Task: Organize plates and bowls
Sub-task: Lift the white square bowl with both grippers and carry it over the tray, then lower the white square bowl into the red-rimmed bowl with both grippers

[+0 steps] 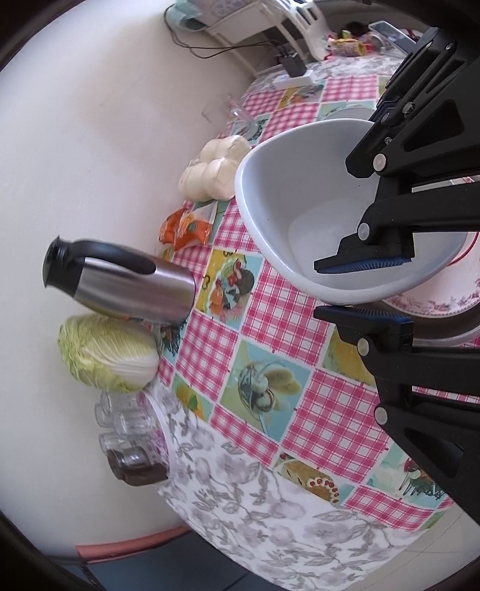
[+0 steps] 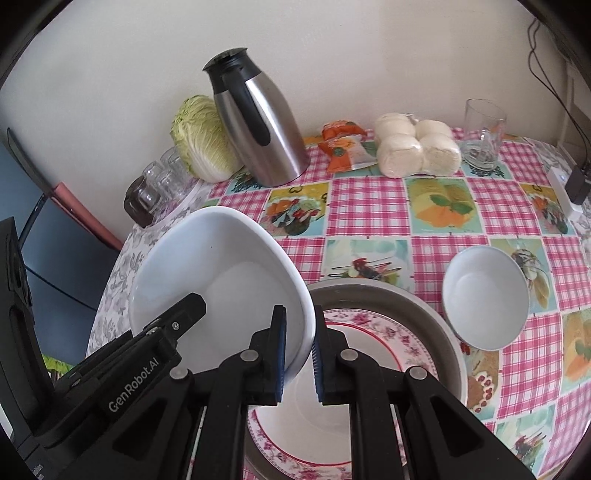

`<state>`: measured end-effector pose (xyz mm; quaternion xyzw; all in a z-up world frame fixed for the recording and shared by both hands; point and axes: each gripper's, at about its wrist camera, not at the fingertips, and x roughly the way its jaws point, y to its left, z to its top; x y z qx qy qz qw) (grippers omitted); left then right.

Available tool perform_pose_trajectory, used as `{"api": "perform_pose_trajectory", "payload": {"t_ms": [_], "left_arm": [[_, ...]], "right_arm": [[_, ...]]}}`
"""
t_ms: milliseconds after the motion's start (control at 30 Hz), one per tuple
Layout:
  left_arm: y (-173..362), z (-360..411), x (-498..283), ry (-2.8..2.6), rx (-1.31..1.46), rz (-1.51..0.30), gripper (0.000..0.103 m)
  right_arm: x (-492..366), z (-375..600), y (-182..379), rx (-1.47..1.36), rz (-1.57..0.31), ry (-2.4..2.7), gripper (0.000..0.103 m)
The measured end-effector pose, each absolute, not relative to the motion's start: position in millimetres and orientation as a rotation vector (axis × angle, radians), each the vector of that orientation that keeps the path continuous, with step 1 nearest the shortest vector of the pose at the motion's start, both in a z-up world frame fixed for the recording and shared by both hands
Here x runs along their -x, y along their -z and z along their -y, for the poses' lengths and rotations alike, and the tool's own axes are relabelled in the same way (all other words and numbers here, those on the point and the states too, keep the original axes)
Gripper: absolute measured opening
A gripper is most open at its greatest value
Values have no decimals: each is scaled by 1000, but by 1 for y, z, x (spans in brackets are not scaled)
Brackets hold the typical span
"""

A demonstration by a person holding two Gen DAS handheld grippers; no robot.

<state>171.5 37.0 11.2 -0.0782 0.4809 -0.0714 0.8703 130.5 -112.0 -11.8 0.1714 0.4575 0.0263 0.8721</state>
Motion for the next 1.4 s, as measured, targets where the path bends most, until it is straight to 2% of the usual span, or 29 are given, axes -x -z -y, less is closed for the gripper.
{"api": "perform_pose_trajectory", "payload": {"t_ms": [733, 1400], "left_arm": [[-27, 35, -137, 226, 9, -981, 20], [-18, 33, -137, 185, 11, -1031, 20]], "right_arm": [[-76, 171, 6, -464, -911, 24, 15], [-77, 174, 18, -501, -979, -24, 17]]}}
